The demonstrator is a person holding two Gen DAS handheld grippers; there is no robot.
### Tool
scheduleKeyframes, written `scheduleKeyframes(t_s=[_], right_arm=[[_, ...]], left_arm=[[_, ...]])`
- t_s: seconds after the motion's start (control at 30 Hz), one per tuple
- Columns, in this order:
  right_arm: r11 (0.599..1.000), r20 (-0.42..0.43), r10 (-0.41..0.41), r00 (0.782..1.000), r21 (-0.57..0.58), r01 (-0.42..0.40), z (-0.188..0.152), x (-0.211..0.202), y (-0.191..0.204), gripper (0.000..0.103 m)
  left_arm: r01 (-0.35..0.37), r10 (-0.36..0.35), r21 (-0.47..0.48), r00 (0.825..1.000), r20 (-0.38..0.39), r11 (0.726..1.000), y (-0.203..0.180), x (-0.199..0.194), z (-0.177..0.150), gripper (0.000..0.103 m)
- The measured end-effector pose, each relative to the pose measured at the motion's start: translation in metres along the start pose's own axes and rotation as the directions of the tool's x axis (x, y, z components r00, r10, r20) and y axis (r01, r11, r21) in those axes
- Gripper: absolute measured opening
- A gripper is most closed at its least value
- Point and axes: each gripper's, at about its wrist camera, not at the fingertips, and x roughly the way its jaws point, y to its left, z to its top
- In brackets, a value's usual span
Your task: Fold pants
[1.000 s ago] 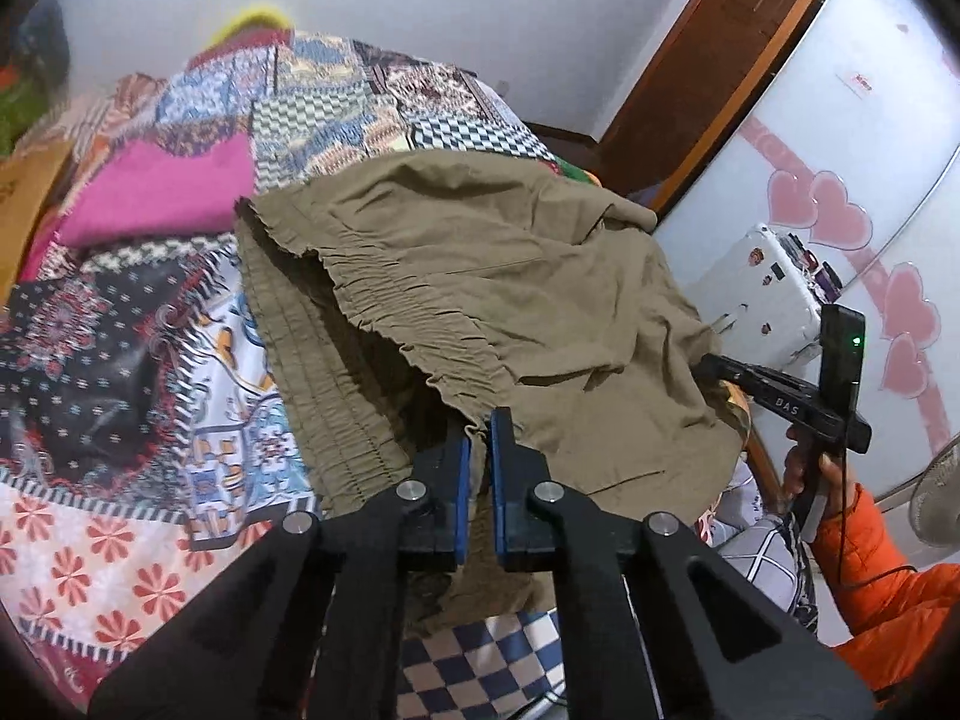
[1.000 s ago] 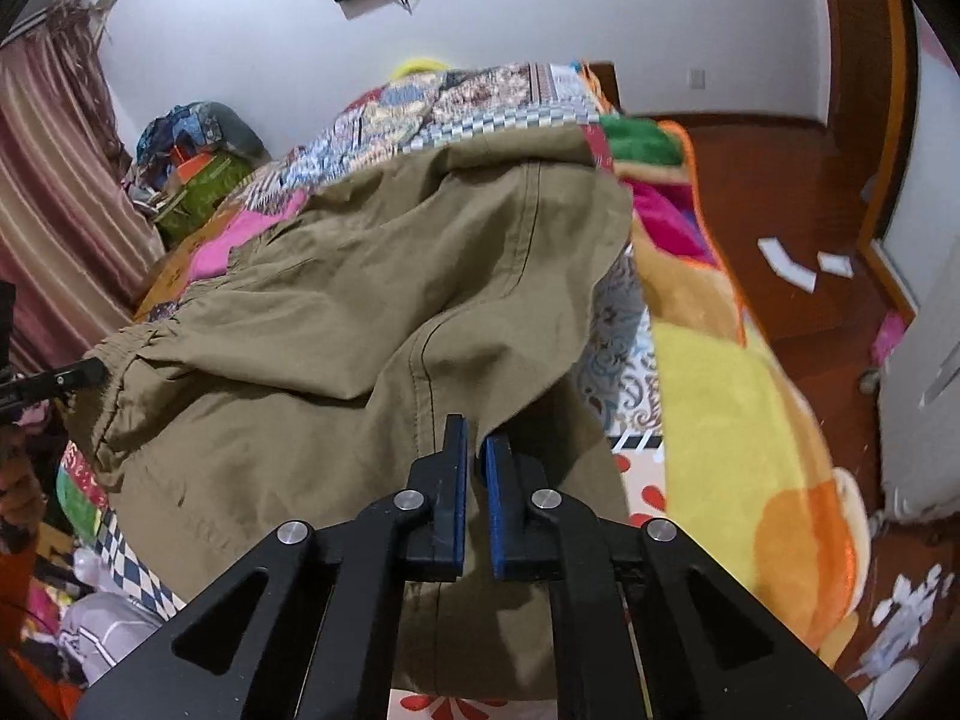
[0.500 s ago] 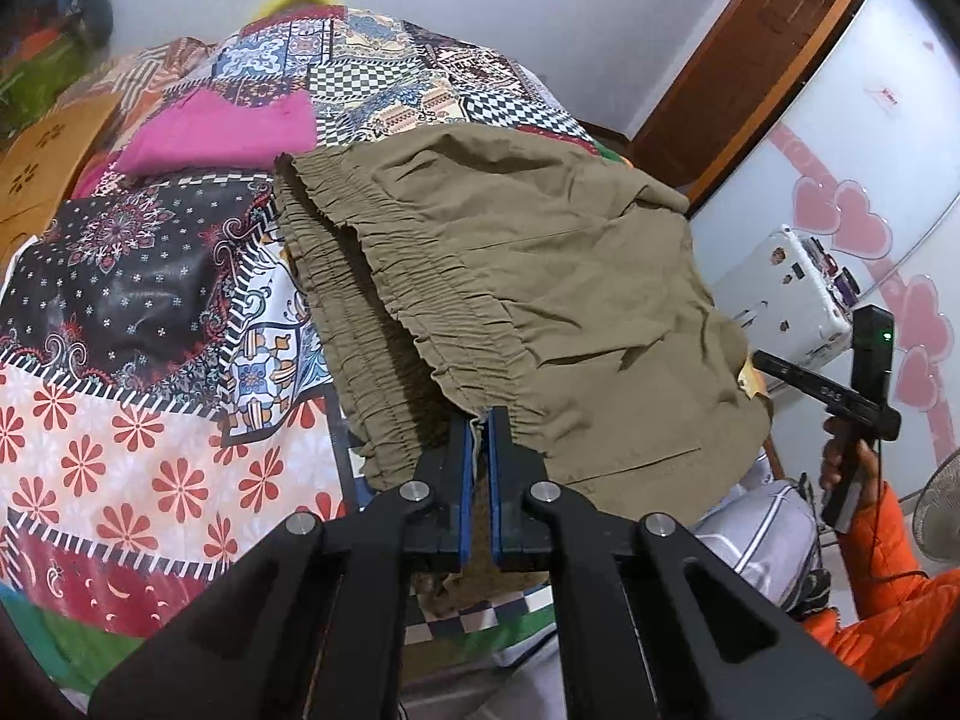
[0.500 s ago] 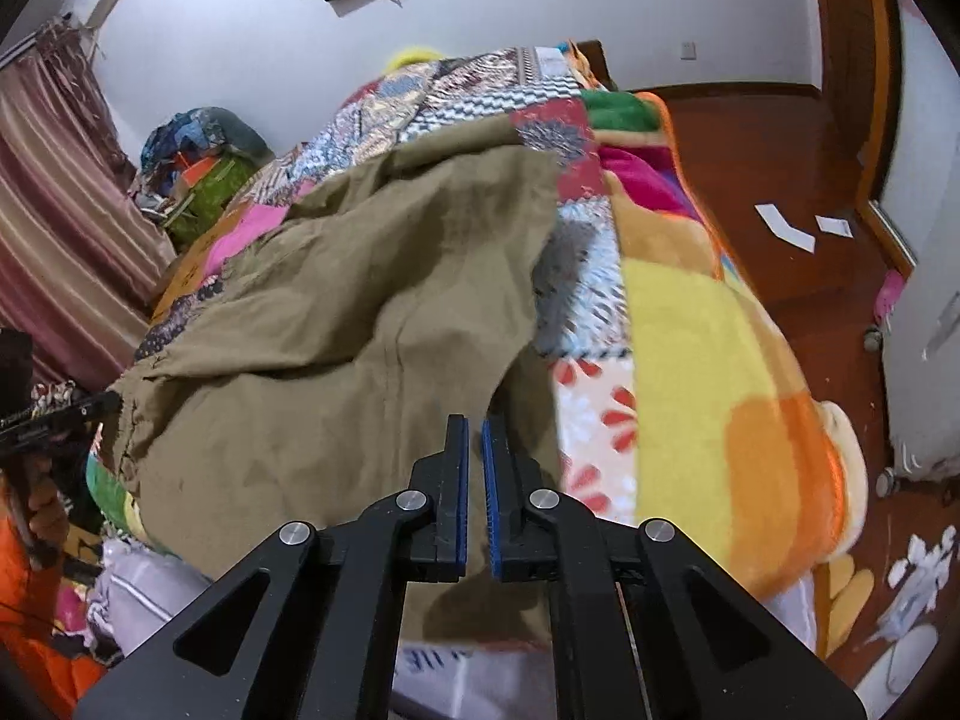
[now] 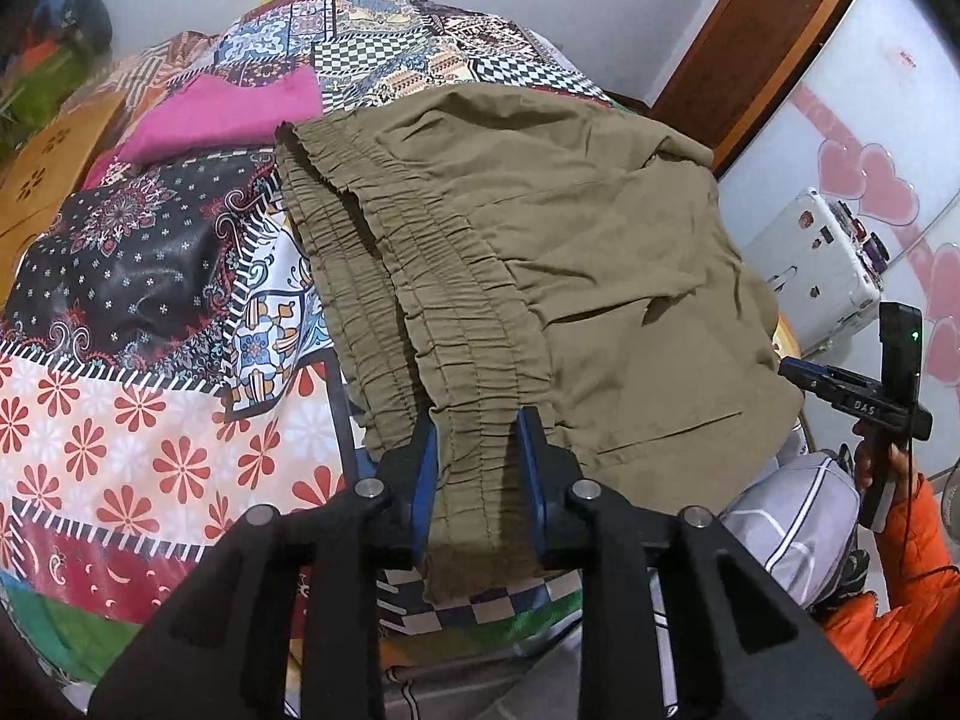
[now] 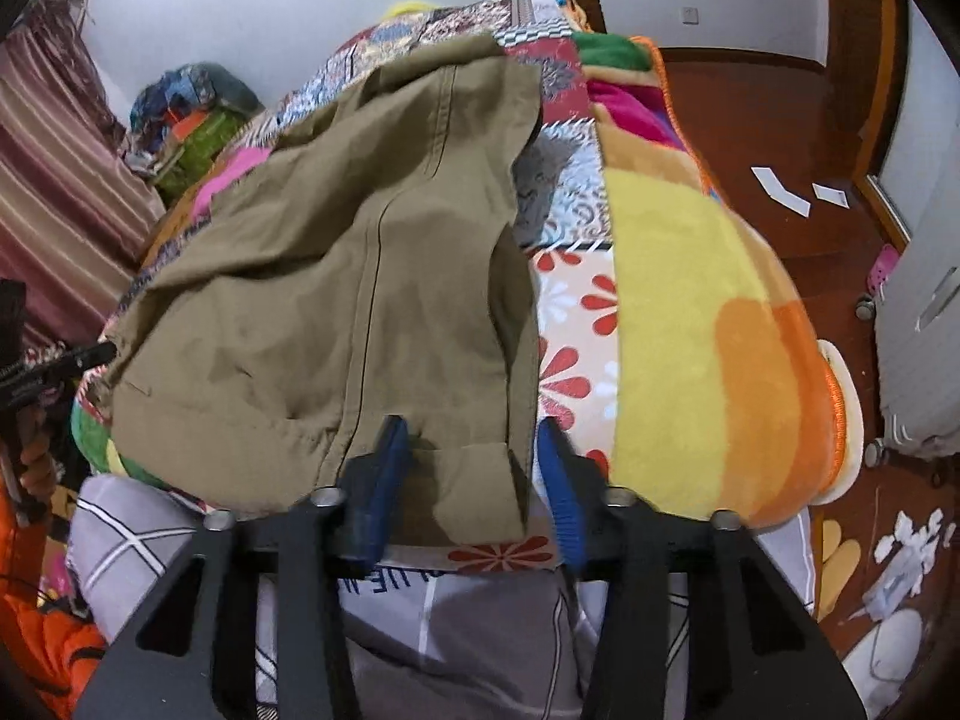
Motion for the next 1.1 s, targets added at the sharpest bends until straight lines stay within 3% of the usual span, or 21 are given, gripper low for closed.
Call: scheduleKeyframes(t_s=[0.03,0.17,0.43,0.47,0.53,0.67,0.8,0.9,1.1], right_arm=[[1.000,-0.003,-0.025,1.000,-0.013,0.025,0.000,0.001,0.001,0.018],[0.999,0.005,-0.040,0.999,-0.031,0.040,-0.002,-0.001,0.000,0.007],[0.993,-0.008,-0.085,0.996,-0.077,0.084,-0.006,0.000,0.005,0.006],[0.992,-0.009,-0.095,0.995,-0.081,0.094,-0.005,0.000,0.005,0.006],[0.990,-0.014,-0.113,0.993,-0.086,0.112,-0.005,0.000,0.005,0.006],[0.990,-0.008,-0.124,0.992,-0.075,0.123,0.001,-0.009,0.002,0.006],[0.988,0.040,-0.139,0.989,-0.057,0.141,0.016,-0.024,0.000,0.008],[0.985,0.089,-0.155,0.984,-0.062,0.161,0.032,-0.032,0.001,0.017],[0.977,0.199,-0.170,0.965,-0.090,0.191,0.072,-0.038,0.009,0.036]], left_arm=[[-0.006,0.006,-0.001,1.000,-0.003,1.000,0.000,0.001,0.000,0.024],[-0.012,0.012,-0.005,1.000,0.005,1.000,0.000,0.001,-0.002,0.023],[-0.090,0.090,-0.001,0.996,0.010,0.996,0.005,0.000,-0.006,0.010],[-0.103,0.103,-0.011,0.995,0.005,0.995,0.009,0.001,-0.007,0.003],[-0.147,0.146,-0.033,0.989,-0.019,0.989,0.019,0.006,-0.010,0.000],[-0.102,0.100,-0.090,0.995,-0.020,0.991,0.033,0.003,-0.011,0.000],[-0.136,0.138,-0.054,0.990,0.037,0.989,0.027,-0.012,0.004,0.002],[-0.147,0.149,-0.037,0.986,0.072,0.988,0.024,-0.018,0.021,0.007],[-0.173,0.174,-0.020,0.972,0.159,0.985,0.022,-0.022,0.068,0.032]])
